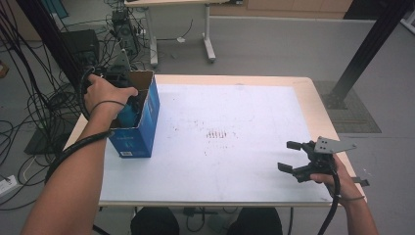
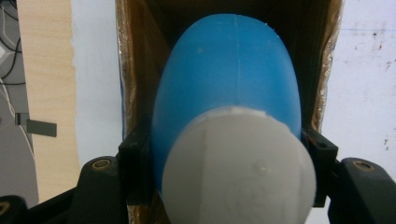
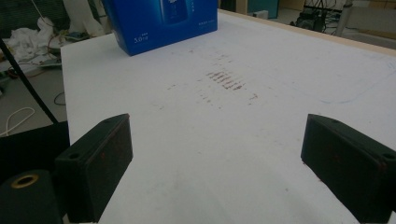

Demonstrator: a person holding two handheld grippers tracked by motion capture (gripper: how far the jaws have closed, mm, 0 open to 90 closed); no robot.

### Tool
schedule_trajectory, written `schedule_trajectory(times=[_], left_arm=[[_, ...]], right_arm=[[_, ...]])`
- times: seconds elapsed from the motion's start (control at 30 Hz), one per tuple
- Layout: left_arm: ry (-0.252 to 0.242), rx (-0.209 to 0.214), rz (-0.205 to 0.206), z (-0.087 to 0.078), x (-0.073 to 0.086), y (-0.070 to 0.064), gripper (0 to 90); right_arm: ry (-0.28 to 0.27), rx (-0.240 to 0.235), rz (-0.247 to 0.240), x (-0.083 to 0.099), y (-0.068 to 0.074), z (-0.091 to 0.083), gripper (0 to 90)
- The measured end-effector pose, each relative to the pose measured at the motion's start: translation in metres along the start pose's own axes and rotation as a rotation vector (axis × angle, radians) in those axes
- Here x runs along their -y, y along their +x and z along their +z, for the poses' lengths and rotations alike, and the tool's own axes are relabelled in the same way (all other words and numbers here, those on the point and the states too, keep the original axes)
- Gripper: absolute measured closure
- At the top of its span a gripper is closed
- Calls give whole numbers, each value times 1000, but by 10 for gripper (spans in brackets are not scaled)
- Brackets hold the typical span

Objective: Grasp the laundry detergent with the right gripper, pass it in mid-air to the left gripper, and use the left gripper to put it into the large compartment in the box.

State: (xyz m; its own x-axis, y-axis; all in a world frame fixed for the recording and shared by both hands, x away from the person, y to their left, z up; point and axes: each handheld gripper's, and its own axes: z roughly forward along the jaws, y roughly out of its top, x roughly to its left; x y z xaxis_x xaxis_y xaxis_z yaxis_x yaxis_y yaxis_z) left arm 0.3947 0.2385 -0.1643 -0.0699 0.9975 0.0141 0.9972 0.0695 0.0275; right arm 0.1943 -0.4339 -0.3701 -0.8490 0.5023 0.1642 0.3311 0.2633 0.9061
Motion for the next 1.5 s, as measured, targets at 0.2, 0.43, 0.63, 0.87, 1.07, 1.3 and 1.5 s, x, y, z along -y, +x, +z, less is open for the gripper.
schedule_trajectory(times=[0.2,0.43,0.63,0.87,1.07,1.3,1.5], left_arm=[[11,-5,5,5,0,-1,376],[25,-6,6,15,1,-2,376],[32,-1,8,19,1,0,376],[39,4,8,24,2,0,376],[42,2,8,25,2,-1,375],[42,5,0,25,2,1,375],[42,7,-2,25,3,1,375]], right_arm=[[-4,-2,0,-1,0,2,90],[1,-5,-2,-1,0,3,90],[0,-1,1,0,0,2,90],[3,-4,2,0,0,4,90],[-1,-5,2,1,0,5,90],[-2,-6,2,1,0,5,90],[-4,-5,4,1,0,5,90]])
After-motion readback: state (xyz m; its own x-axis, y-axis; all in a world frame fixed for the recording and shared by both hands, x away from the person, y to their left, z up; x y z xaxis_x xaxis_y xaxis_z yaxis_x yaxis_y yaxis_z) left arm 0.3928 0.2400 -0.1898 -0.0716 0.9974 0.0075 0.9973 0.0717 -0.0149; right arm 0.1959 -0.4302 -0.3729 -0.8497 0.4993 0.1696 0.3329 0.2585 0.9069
